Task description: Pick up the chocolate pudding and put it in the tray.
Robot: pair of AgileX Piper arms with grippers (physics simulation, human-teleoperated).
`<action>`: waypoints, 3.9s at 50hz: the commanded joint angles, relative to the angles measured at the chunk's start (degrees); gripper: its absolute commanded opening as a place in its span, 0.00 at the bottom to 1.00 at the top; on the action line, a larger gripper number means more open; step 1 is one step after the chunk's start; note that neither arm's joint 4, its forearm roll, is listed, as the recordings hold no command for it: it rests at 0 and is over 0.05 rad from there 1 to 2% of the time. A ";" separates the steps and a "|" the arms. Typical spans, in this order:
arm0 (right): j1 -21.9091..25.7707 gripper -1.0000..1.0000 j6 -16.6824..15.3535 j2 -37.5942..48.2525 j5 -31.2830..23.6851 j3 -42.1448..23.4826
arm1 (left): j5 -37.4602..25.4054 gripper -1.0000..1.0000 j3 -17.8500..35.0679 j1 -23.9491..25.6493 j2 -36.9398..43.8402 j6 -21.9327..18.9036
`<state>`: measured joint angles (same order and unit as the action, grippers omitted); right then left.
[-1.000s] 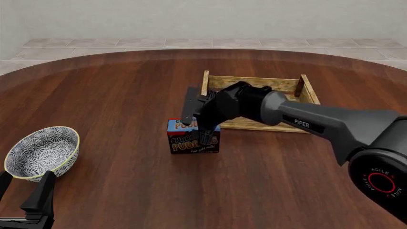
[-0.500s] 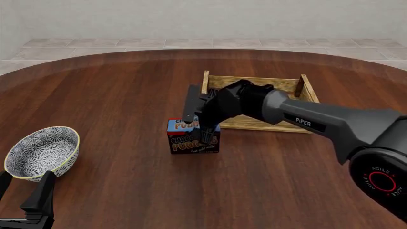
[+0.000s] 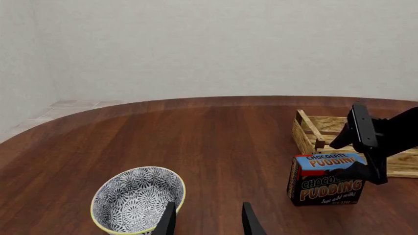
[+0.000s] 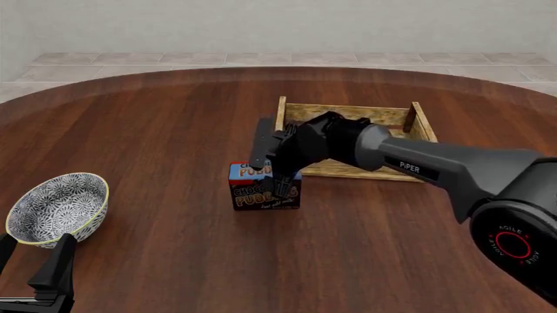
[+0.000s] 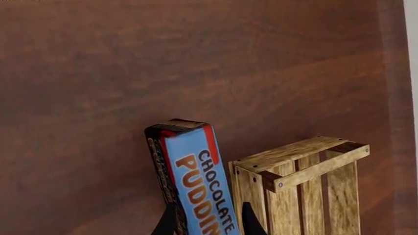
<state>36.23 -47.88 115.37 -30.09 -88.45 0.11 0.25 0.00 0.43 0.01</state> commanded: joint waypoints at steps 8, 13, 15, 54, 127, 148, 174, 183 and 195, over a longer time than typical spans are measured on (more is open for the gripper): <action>0.20 1.00 0.69 0.34 0.43 0.04 | 0.00 1.00 0.00 0.00 0.00 0.00; 0.32 1.00 0.83 0.19 0.56 0.24 | 0.00 1.00 0.00 0.01 0.01 0.00; 0.31 1.00 0.92 0.28 0.62 0.16 | 0.00 1.00 0.00 0.00 0.00 0.00; 0.80 1.00 2.29 0.90 1.41 -0.29 | 0.00 1.00 0.00 -0.01 0.00 0.00; 4.39 0.00 7.00 -0.46 4.32 3.47 | 0.00 1.00 0.00 0.00 0.00 -0.01; 5.26 0.00 4.53 -8.90 3.73 7.80 | 0.00 1.00 0.00 0.00 0.00 0.01; -3.53 0.00 -3.37 -19.23 -2.47 4.70 | 0.00 1.00 0.00 0.00 0.01 -0.01; -7.98 0.00 -5.41 -21.16 -3.73 2.00 | 0.00 1.00 0.00 0.00 0.00 0.00; -12.51 0.00 -7.28 -22.67 -4.08 -0.45 | 0.00 1.00 0.00 0.00 0.00 -0.01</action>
<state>27.56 -54.60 94.33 -33.79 -86.81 0.11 0.25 0.00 0.43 0.00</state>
